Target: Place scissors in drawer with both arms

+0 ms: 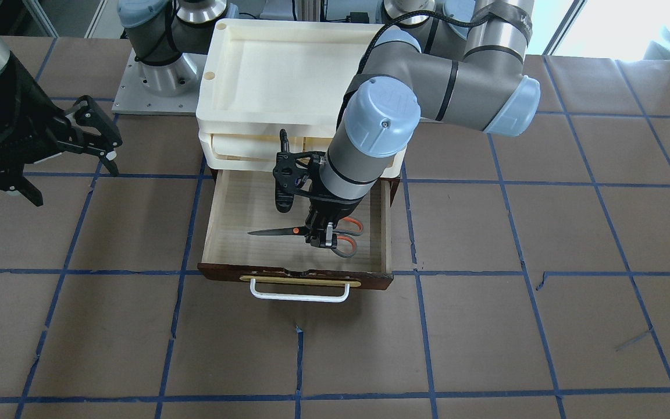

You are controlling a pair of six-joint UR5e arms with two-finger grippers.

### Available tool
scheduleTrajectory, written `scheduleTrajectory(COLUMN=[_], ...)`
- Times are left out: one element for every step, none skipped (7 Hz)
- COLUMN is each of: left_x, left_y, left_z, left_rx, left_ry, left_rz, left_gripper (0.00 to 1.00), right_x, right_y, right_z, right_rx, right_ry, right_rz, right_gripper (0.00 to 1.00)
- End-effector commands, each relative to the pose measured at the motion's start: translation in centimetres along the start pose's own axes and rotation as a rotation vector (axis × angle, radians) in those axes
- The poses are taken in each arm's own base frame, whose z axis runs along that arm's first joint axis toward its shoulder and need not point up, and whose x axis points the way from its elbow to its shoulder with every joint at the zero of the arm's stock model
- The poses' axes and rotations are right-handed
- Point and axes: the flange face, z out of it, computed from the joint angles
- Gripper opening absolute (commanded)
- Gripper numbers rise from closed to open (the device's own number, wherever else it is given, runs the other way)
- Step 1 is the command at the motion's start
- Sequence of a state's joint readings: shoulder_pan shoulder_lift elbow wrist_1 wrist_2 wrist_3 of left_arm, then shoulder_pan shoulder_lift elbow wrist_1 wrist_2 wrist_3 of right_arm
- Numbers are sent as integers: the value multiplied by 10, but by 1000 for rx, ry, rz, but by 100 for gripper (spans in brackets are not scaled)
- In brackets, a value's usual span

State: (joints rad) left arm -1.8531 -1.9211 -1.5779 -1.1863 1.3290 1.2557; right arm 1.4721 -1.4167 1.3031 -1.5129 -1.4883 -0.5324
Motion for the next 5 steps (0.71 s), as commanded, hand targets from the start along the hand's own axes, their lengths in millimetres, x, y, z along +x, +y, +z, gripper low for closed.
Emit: scheduleTrajectory(left_x=[6,6,6,5,10], left_y=[-5,-5,-5,-8,-9], left_z=[13,14,13,1,-22], left_rx=[-6,-8,-6,-5,3], left_ry=[25,26,26,10,-25], left_rz=[8,8,5,8,8], left_gripper=[48,53,67,76,78], right_x=[-5,-6,-7,-5,-5], right_y=[11,14,16,19,19], right_z=[-12,-11,-10,-11,-10], right_rx=[-21,-33,-48,-69,-71], right_ry=[36,30,28,60,60], right_rz=[30,65,105,120,127], right_gripper=[100,100,100,100,100])
